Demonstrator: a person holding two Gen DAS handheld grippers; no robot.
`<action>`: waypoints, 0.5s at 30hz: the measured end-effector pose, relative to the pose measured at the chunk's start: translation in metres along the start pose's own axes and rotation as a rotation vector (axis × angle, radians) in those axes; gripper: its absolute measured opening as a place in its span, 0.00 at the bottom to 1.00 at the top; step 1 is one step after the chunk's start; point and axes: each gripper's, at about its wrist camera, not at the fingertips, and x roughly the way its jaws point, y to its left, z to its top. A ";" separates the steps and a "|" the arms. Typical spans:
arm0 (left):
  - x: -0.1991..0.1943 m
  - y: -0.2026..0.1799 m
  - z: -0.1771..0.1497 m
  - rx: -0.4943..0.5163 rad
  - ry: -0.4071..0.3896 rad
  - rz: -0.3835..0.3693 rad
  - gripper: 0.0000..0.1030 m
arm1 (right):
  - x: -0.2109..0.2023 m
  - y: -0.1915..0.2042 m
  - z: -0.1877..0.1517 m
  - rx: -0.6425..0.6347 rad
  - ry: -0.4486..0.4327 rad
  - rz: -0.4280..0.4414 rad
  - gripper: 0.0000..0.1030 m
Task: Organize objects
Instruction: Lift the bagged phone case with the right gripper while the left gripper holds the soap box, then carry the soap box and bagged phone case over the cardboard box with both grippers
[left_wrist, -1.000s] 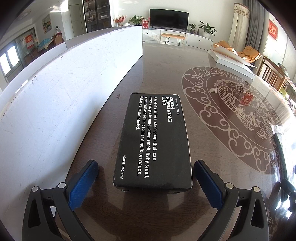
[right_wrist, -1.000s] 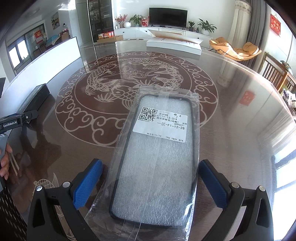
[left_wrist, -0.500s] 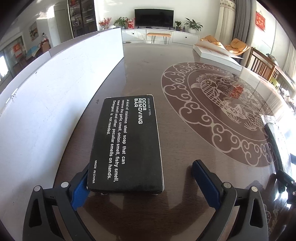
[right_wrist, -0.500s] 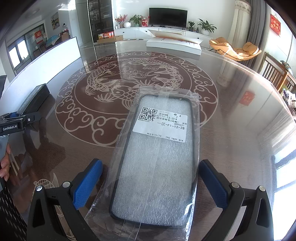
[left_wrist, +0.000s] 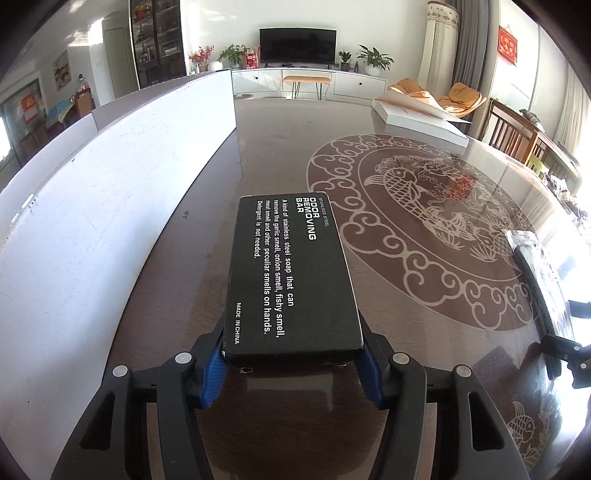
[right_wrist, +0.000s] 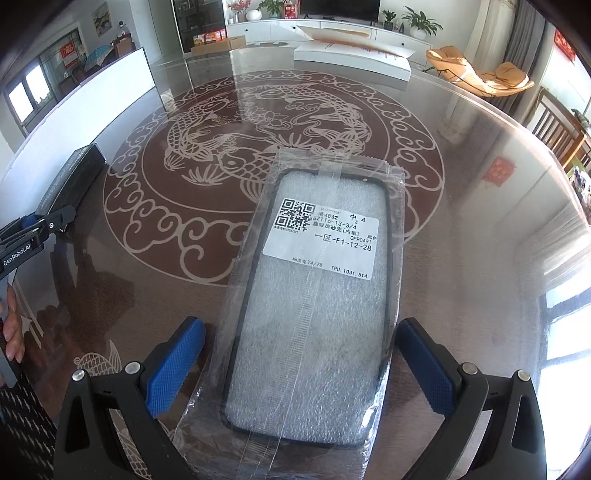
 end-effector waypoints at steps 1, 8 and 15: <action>-0.001 0.000 -0.001 -0.001 0.000 -0.009 0.56 | 0.000 0.000 0.001 -0.004 0.003 0.001 0.96; -0.014 -0.001 -0.002 0.000 -0.038 -0.039 0.56 | -0.012 -0.001 0.003 0.005 0.001 0.045 0.75; -0.031 -0.002 -0.004 0.000 -0.101 -0.054 0.55 | -0.043 -0.003 0.004 0.070 -0.069 0.132 0.75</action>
